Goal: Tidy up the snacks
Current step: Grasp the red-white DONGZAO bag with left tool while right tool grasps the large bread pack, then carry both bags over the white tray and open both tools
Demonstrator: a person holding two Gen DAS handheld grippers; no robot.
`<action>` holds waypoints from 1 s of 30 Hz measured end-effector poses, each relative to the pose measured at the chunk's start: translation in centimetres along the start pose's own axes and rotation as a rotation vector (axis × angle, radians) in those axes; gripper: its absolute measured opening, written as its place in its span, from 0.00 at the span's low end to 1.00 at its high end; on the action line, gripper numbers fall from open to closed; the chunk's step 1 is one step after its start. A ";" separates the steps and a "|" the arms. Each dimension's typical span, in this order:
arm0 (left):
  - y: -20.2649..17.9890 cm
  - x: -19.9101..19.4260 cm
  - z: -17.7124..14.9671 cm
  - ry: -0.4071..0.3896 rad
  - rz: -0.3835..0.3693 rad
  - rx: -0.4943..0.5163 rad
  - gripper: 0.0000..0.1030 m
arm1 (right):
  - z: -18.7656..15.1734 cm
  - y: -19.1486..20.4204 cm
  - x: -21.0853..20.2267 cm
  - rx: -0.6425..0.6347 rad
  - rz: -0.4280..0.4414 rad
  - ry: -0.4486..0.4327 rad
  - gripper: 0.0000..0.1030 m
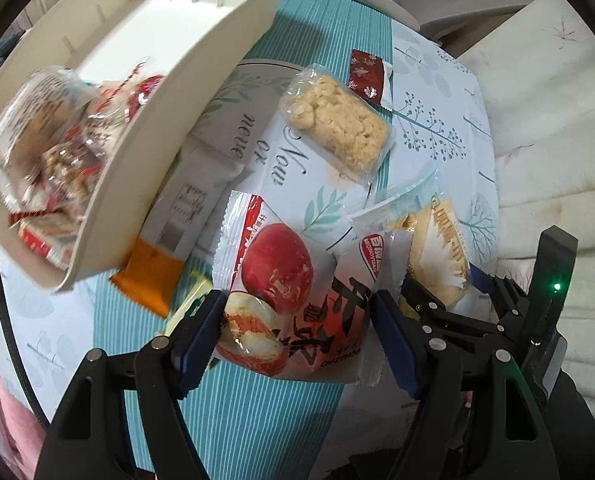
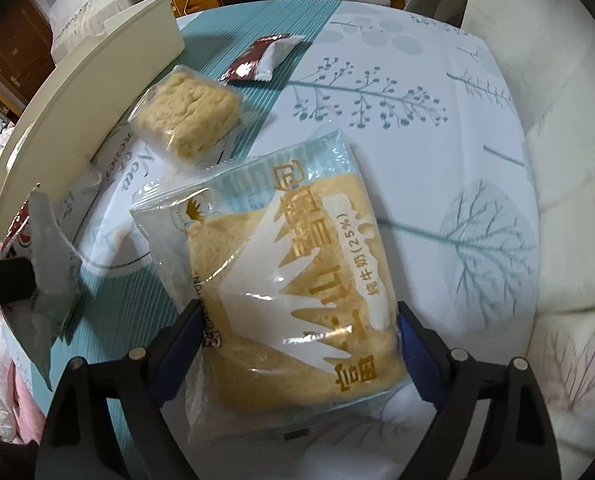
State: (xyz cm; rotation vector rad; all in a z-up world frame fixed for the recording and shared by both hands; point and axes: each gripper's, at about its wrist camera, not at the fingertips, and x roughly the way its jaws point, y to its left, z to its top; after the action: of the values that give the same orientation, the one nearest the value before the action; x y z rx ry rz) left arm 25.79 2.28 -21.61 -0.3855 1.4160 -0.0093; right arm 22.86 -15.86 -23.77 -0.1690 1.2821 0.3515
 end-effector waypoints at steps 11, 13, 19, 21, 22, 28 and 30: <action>2.3 -4.8 -2.7 -0.042 -0.027 0.013 0.71 | -3.8 1.4 -1.8 0.095 0.091 0.044 0.85; 2.7 -5.6 -3.0 -0.043 -0.032 0.023 0.71 | -4.4 1.7 -2.3 0.111 0.097 0.044 0.84; 4.5 -8.1 -3.1 -0.061 -0.036 0.067 0.71 | -5.8 2.5 -4.5 0.193 0.138 0.018 0.64; 5.2 -8.9 -2.9 -0.069 -0.041 0.077 0.71 | -5.9 2.7 -4.9 0.244 0.156 0.015 0.63; 5.6 -9.3 -2.8 -0.075 -0.040 0.084 0.71 | -6.0 3.3 -5.0 0.251 0.152 0.009 0.63; 8.2 -11.6 -2.2 -0.103 -0.043 0.113 0.71 | -5.3 6.1 -6.8 0.315 0.154 -0.053 0.60; 9.3 -12.3 -1.9 -0.106 -0.040 0.117 0.71 | -5.2 6.7 -7.8 0.332 0.154 -0.077 0.60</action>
State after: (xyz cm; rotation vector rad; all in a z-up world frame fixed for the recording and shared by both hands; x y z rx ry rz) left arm 19.88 13.39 -12.55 -0.3126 1.2964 -0.1022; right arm 13.91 -12.55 -17.27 0.2240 1.2619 0.2686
